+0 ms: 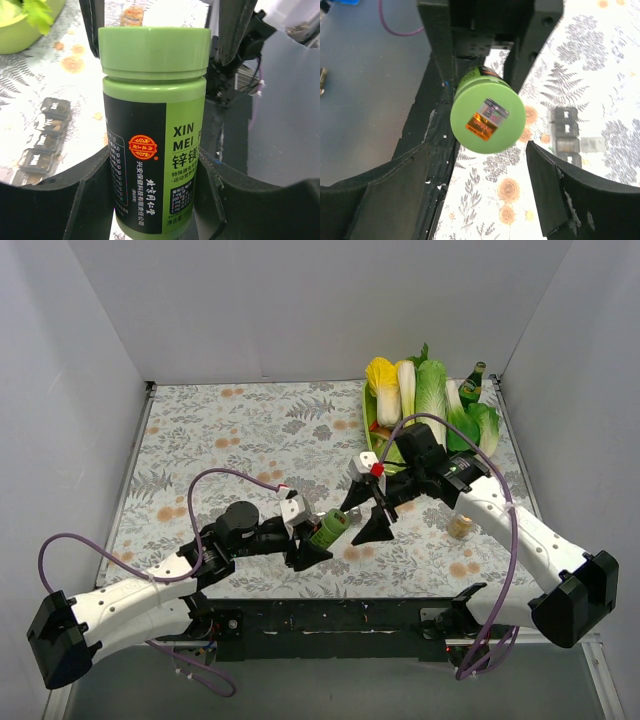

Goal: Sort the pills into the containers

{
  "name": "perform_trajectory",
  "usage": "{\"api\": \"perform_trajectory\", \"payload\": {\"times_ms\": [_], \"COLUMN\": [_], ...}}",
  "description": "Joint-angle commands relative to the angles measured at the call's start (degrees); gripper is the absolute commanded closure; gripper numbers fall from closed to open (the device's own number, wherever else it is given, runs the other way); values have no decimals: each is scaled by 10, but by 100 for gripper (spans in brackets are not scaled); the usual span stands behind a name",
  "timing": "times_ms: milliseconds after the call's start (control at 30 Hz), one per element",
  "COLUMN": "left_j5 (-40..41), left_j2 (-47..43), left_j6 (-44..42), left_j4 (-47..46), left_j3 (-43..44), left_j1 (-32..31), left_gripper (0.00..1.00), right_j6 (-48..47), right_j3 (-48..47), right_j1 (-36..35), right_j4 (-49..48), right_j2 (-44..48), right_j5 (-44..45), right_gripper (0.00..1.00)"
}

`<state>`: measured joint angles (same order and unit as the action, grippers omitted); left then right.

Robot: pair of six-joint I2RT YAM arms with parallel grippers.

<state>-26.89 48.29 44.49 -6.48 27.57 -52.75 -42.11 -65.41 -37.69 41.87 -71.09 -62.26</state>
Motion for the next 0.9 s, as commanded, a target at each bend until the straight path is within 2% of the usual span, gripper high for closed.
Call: {"api": "perform_trajectory", "payload": {"times_ms": [0,167,333,567,633,733,867], "left_j5": [75,93,97,103,99,95,101], "left_j2": [-5,15,35,40,43,46,47], "left_j6": [-23,-50,-57,-59,-60,-59,-51], "left_j4": [-13,-2,3,-7,-7,-6,-8], "left_j3": [8,32,66,65,65,64,64], "left_j1": [-3,-3,-3,-3,-3,-3,-3], "left_gripper": [100,100,100,100,100,100,100], "right_j6": [80,59,21,-139,-93,4,96], "right_j3": [-36,-84,-112,-92,-90,-83,-84], "right_j1": [30,61,83,83,83,83,82], "right_j4": [-28,12,101,251,220,143,89], "right_j2": [5,-33,-81,-93,-91,-86,-95], "right_j5": [47,40,-27,-99,-100,-67,-20], "right_gripper": [15,14,15,15,15,15,15]}}
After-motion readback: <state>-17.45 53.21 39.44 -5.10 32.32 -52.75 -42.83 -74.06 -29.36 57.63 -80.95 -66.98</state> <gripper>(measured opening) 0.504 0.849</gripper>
